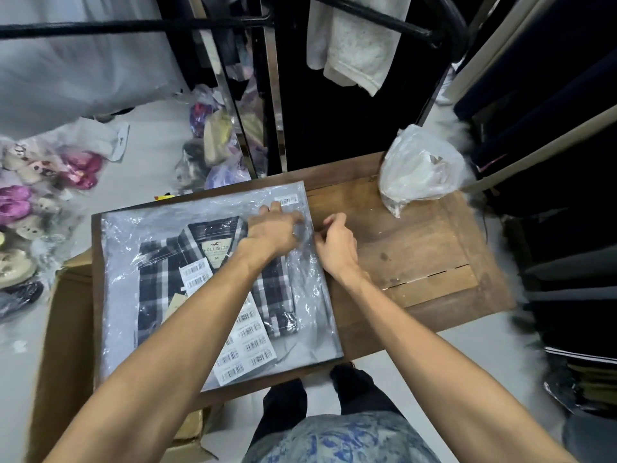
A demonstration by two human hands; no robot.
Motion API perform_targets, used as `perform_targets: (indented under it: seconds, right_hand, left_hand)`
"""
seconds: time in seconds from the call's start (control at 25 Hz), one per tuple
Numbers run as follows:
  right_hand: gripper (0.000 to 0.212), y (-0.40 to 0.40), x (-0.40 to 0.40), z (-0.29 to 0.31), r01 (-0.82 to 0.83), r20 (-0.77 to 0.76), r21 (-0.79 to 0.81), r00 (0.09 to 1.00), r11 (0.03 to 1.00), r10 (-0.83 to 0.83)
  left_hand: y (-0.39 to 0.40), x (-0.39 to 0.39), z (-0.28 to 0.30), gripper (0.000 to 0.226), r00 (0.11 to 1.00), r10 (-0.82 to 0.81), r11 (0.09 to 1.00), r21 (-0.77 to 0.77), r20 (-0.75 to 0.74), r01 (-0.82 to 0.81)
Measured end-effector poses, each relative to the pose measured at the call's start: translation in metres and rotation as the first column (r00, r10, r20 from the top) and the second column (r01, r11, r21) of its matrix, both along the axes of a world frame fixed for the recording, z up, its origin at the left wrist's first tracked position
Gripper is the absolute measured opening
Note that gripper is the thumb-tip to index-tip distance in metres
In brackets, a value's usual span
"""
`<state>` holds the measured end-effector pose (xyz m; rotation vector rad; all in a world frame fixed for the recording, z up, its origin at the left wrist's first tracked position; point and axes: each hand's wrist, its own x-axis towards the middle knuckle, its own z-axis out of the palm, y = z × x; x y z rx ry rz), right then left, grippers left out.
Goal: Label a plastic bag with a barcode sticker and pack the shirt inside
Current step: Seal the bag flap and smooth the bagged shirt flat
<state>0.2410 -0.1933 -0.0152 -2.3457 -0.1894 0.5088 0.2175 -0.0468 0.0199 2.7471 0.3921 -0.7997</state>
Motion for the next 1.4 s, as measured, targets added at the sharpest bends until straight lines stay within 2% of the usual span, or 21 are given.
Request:
perform_targets:
  seconds: [0.08,0.2,0.28,0.52,0.76,1.12,1.4]
  right_hand:
    - [0.024,0.005,0.004,0.002,0.034,-0.019,0.016,0.999,0.999,-0.033]
    - [0.025,0.008,0.009,0.003,0.096,-0.09,0.066,0.992,0.993,-0.09]
    - [0.028,0.008,0.009,0.003,0.116,-0.099,0.083,0.989,0.99,-0.108]
    - [0.029,0.005,0.006,0.004,0.1,-0.066,0.029,0.993,0.995,-0.098]
    - [0.024,-0.003,-0.012,0.007,0.009,-0.009,-0.012,1.0,1.0,-0.009]
    - [0.017,-0.028,-0.051,0.005,0.021,-0.013,-0.048,1.0,0.999,-0.022]
    - [0.011,-0.044,-0.074,0.007,0.019,-0.046,-0.061,0.999,0.998,-0.021]
  left_hand:
    - [-0.009,-0.018,0.005,0.052,0.995,-0.065,0.998,0.019,-0.081,0.067]
    - [-0.017,-0.034,0.006,0.093,0.986,-0.04,0.999,0.018,-0.159,0.044]
    - [-0.019,-0.036,0.002,0.101,0.987,-0.024,0.999,0.022,-0.159,0.028]
    - [-0.03,-0.027,0.0,0.103,0.977,-0.001,0.995,0.097,-0.214,0.022]
    - [-0.03,-0.031,-0.002,0.099,0.976,-0.03,0.99,0.127,-0.216,0.059]
    - [-0.028,-0.035,-0.015,0.106,0.988,-0.049,0.99,0.12,-0.148,0.067]
    - [-0.021,-0.043,-0.014,0.093,0.997,-0.06,0.996,0.068,-0.05,0.064]
